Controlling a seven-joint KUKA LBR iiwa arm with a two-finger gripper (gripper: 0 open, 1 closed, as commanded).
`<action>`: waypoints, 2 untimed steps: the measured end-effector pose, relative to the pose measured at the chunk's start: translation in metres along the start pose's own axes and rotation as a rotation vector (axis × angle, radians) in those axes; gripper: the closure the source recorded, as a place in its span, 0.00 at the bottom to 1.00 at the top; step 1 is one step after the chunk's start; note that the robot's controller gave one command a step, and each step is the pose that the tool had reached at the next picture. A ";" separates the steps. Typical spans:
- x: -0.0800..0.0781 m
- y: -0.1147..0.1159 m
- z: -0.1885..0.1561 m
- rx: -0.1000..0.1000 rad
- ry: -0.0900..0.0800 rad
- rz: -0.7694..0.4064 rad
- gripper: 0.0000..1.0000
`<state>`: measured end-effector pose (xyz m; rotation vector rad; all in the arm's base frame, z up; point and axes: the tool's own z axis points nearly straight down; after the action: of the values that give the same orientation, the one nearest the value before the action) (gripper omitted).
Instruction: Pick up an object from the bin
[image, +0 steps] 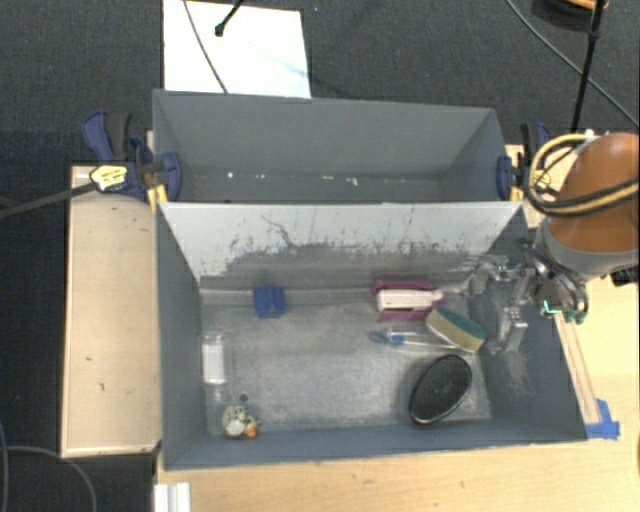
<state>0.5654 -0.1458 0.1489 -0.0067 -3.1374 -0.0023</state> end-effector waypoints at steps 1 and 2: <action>-0.013 -0.001 0.081 0.000 -0.002 -0.166 0.00; -0.012 0.024 0.048 0.001 -0.010 0.118 0.00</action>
Offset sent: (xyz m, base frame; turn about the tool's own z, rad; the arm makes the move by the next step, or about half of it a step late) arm 0.0128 -0.0016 -0.0789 -0.1670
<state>0.5778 -0.1217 0.1013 -0.1929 -3.1415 0.0004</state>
